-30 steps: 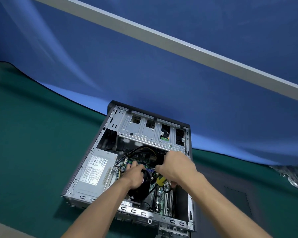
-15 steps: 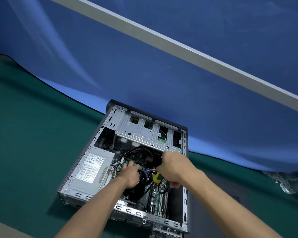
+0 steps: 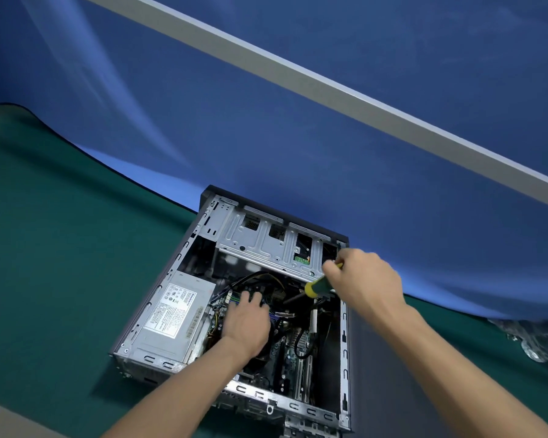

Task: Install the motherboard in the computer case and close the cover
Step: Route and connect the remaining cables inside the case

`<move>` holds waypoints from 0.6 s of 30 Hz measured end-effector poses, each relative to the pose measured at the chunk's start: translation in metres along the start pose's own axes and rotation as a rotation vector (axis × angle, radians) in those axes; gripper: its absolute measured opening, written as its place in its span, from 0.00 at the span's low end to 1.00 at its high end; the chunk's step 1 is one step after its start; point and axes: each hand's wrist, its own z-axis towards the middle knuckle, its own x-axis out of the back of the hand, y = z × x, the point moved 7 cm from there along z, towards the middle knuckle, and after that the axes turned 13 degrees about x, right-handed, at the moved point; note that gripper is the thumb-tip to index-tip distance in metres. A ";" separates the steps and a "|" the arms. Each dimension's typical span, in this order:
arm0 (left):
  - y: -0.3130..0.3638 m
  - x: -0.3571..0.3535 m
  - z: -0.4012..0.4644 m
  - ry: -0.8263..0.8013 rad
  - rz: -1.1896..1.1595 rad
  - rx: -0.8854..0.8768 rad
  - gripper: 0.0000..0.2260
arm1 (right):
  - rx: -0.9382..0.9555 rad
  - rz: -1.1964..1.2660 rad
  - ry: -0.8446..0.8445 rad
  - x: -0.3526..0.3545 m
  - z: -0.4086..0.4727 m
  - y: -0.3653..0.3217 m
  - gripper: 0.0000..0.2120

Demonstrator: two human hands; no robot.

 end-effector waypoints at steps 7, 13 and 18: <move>0.012 0.010 -0.006 -0.021 0.030 -0.130 0.12 | 0.084 0.182 0.091 0.002 0.014 -0.019 0.13; 0.011 -0.010 -0.005 -0.228 0.006 -0.141 0.23 | 0.174 0.196 0.015 -0.029 0.025 -0.041 0.13; 0.009 -0.015 -0.001 -0.245 -0.066 -0.098 0.26 | 0.217 0.135 -0.051 -0.052 0.032 -0.050 0.13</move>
